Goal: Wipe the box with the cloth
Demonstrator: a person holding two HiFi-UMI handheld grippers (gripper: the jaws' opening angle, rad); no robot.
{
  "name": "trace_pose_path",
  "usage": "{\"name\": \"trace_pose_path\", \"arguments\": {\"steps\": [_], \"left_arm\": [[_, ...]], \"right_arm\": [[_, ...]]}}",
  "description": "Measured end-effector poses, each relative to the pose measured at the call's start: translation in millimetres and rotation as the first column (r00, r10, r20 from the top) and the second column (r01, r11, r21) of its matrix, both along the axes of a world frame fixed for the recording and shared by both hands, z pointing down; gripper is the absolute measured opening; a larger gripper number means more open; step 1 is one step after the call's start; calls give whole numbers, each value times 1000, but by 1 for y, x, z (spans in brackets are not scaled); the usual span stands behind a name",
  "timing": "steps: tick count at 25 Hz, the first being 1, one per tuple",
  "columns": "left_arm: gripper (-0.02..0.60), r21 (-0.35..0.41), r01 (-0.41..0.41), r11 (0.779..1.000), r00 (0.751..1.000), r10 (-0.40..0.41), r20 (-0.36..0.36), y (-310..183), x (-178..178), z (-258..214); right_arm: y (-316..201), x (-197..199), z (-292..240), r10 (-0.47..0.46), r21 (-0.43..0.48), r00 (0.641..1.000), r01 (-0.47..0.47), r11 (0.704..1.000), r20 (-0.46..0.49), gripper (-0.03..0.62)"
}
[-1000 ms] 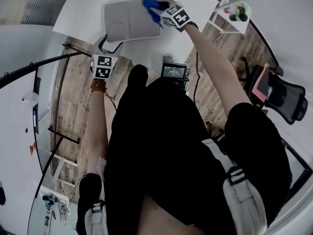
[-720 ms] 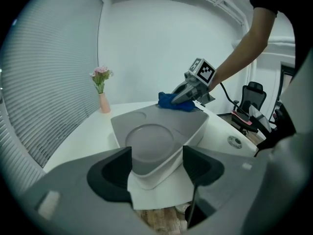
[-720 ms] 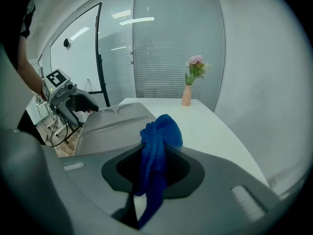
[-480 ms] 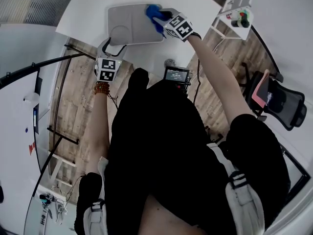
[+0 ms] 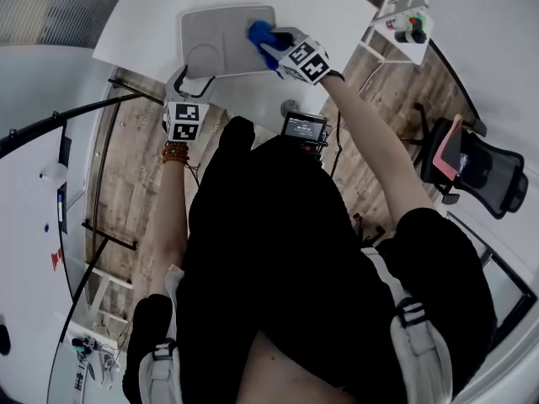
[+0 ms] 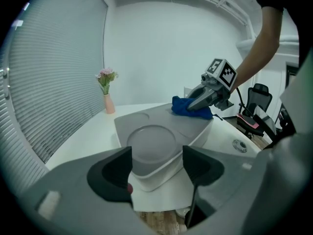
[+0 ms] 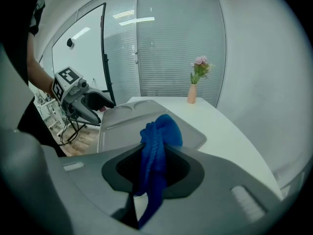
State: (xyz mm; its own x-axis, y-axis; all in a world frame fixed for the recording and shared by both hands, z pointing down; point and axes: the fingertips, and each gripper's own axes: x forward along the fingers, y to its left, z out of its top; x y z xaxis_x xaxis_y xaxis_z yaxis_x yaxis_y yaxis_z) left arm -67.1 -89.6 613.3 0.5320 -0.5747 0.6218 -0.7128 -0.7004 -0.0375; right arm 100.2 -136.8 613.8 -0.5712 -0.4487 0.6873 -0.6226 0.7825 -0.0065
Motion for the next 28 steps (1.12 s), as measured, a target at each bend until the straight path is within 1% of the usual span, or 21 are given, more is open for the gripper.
{"name": "trace_pose_path", "arguments": {"steps": [3, 8, 13, 19, 22, 24, 26, 27, 28], "left_arm": [[425, -9, 6, 1000, 1000, -6, 8, 1, 2, 1], [425, 1, 11, 1000, 1000, -11, 17, 1, 6, 0], [426, 8, 23, 1000, 999, -23, 23, 1, 5, 1], [426, 2, 35, 999, 999, -35, 31, 3, 6, 3], [426, 3, 38, 999, 999, -38, 28, 2, 7, 3], [425, 9, 34, 999, 999, -34, 26, 1, 6, 3], [425, 18, 14, 1000, 999, -14, 30, 4, 5, 2], [425, 22, -1, 1000, 999, 0, 39, 5, 6, 2], [425, 26, -14, 1000, 999, 13, 51, 5, 7, 1]], "right_arm": [[14, -1, -2, -7, -4, 1000, 7, 1000, 9, 112], [35, 0, -1, -10, -13, 1000, 10, 1000, 26, 112], [54, -4, 0, -14, -43, 999, 16, 999, 49, 114], [67, -5, 2, -21, -68, 998, 25, 997, 60, 114], [70, -5, 2, -22, -90, 996, 29, 995, 81, 114], [75, -7, 1, -49, -146, 993, 65, 987, 111, 114], [89, -10, -4, -122, -219, 979, 156, 963, 161, 117], [96, -9, -9, -161, -240, 969, 205, 949, 190, 118], [96, -8, -16, -187, -241, 958, 238, 941, 217, 120]]}}
